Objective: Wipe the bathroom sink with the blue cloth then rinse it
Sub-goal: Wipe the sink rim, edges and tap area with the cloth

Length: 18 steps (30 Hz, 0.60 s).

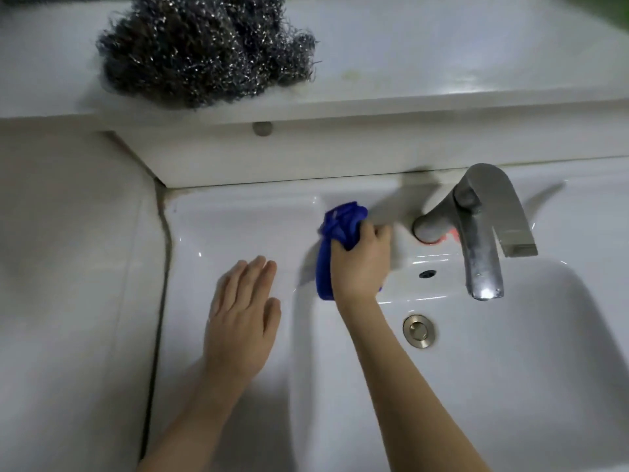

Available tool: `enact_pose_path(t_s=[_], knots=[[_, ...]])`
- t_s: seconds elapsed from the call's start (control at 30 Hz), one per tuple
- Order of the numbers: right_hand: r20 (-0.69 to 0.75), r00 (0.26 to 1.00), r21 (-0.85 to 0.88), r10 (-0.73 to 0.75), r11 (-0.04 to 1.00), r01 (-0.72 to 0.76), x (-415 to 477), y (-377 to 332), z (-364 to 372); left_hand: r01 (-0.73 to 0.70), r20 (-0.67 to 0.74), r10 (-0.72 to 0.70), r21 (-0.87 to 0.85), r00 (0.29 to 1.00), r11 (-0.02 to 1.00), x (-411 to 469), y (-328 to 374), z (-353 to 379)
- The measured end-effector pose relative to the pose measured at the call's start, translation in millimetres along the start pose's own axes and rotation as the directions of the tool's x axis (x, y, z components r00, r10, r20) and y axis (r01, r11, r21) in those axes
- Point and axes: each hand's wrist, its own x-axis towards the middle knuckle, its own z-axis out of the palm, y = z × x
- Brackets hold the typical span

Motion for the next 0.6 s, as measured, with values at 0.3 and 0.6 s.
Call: enact_pose_path(t_s=[0.3, 0.6], knots=[[-0.094, 0.995, -0.163, 0.042, 0.985, -0.057, 23, 32, -26, 0.02, -0.029, -0.021, -0.019, 0.999, 1.0, 1, 2, 0], [0.13, 0.978, 0.411, 0.164, 0.888, -0.204, -9, -17, 8, 0.033, 0.043, -0.034, 0.028, 0.999, 0.999, 0, 3, -2]])
